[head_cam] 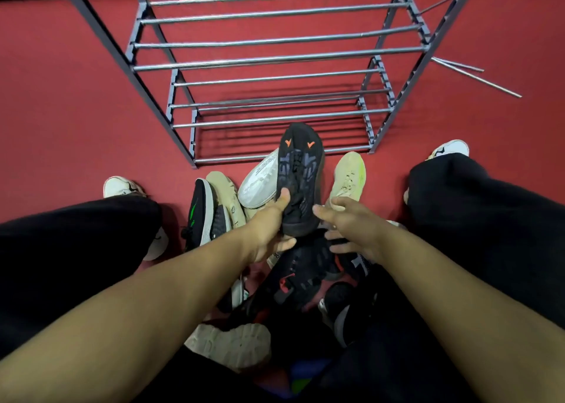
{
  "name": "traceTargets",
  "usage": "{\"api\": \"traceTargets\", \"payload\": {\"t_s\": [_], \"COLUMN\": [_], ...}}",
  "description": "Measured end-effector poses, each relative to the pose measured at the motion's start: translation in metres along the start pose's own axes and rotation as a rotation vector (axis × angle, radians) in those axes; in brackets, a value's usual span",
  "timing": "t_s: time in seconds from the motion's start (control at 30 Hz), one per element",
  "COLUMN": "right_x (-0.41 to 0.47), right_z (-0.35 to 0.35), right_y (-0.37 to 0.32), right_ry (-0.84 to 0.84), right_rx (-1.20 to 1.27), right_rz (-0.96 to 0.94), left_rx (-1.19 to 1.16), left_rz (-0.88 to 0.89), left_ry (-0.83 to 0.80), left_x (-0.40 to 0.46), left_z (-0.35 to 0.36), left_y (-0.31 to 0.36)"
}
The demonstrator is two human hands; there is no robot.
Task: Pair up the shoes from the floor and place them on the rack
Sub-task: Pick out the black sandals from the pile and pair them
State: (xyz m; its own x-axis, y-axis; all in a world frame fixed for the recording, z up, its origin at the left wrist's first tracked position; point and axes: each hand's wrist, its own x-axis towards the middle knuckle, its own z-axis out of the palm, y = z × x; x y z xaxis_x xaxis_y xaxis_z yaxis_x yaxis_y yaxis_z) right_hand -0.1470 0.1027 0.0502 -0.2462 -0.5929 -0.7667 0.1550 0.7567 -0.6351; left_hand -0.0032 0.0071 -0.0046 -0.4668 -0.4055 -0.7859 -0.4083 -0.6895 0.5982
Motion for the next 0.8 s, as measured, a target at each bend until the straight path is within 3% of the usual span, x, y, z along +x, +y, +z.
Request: {"api": "traceTargets", "payload": {"t_s": [0.17,0.3,0.47,0.57,0.8], "right_x": [0.003,0.011,0.007,0.007,0.014], "right_z": [0.001,-0.007,-0.039,-0.061,-0.074], "right_y": [-0.006,-0.007,-0.004,-0.006,0.003], "right_ry": [-0.116,0.069,0.31,0.304,0.325], "right_rx": [0.151,0.135,-0.243,-0.362,-0.431], "right_rz": [0.013,0.052,-0.043,-0.031,-0.044], "left_rx": [0.092,0.089,0.125,0.17,0.61], "left_rz": [0.063,0.121,0.231,0.229,0.18], "left_ry": [-0.009,-0.027,0.224,0.305,0.232], "left_x": [-0.002,-0.001,0.019,0.039,0.071], "left_z": [0.001,0.0,-0.022,-0.025,-0.008], "left_y": [-0.001,-0.004,-0.013,-0.02,-0.058]}}
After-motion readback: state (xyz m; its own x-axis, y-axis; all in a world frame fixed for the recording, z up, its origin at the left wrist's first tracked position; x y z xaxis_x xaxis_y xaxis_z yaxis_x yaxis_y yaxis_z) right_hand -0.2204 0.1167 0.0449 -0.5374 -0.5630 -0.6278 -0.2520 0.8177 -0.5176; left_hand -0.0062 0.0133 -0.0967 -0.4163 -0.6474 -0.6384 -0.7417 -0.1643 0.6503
